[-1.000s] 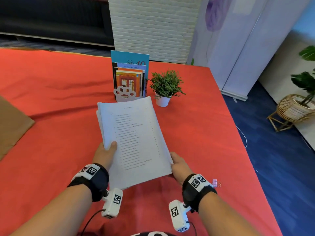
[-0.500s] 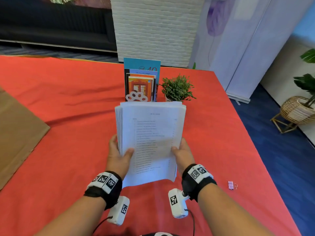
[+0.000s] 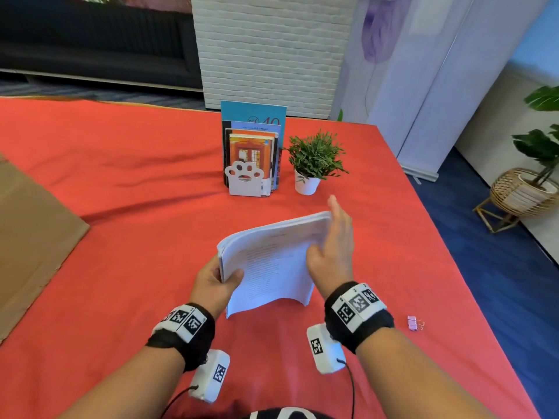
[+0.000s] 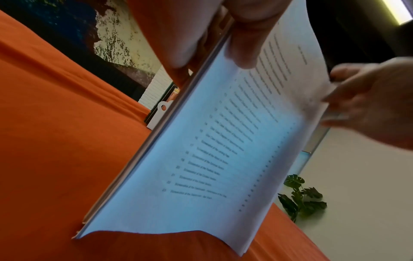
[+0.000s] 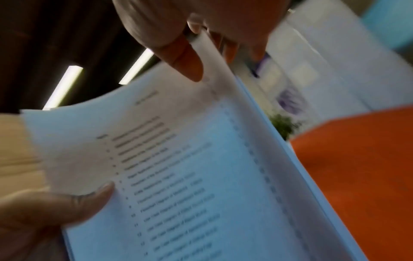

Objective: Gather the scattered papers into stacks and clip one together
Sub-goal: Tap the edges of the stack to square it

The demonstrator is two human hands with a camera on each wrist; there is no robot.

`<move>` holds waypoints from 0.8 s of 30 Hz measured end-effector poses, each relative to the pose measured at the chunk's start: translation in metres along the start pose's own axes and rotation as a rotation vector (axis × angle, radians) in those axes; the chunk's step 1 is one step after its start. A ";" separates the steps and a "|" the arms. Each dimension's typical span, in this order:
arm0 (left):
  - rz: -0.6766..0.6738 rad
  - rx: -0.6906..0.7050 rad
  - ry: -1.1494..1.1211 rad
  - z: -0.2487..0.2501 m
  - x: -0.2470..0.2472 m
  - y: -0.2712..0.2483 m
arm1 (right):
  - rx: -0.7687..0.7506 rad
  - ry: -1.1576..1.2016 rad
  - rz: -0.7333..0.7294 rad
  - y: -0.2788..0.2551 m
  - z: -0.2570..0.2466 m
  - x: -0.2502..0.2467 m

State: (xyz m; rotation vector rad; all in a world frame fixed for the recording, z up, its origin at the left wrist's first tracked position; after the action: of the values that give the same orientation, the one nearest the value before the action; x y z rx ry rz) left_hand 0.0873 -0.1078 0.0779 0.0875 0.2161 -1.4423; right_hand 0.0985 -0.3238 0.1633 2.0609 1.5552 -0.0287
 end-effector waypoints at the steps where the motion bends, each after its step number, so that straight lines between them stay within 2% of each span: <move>1: -0.005 0.003 0.003 0.001 -0.001 0.001 | -0.123 -0.198 -0.033 0.000 -0.016 0.005; 2: -0.012 0.005 0.012 0.002 -0.001 0.001 | -0.235 -0.343 -0.109 -0.002 -0.031 0.014; 4: -0.030 0.015 0.008 0.002 0.000 0.000 | -0.413 -0.462 -0.303 -0.013 -0.055 0.036; 7: -0.042 0.031 -0.022 0.004 0.000 -0.003 | -0.506 -0.544 -0.568 -0.029 -0.063 0.065; 9: -0.048 0.059 -0.033 0.007 -0.001 -0.004 | -0.556 -0.585 -0.649 -0.036 -0.064 0.076; 12: -0.060 0.093 -0.023 0.017 0.001 -0.008 | -0.635 -0.633 -0.655 -0.040 -0.072 0.081; 16: -0.030 0.084 -0.037 0.023 0.002 -0.011 | -0.661 -0.667 -0.672 -0.044 -0.076 0.082; 21: 0.038 0.042 -0.050 0.015 0.001 -0.009 | -0.546 -0.748 -0.518 -0.025 -0.060 0.058; 24: 0.034 0.042 -0.054 0.014 0.003 -0.009 | -0.455 -0.811 -0.408 -0.014 -0.048 0.035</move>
State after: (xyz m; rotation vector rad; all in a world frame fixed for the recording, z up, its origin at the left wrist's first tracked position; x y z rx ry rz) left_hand 0.0802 -0.1146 0.0916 0.0856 0.1397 -1.4140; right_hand 0.0831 -0.2692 0.1866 1.1282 1.2609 -0.5377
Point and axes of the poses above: each hand's wrist, its own y-axis towards the middle knuckle, its own x-axis out of the palm, z = x × y, the point moved 5 cm from there along y, towards the middle knuckle, and after that the axes turned 8 degrees about y, right-handed, at the moved point
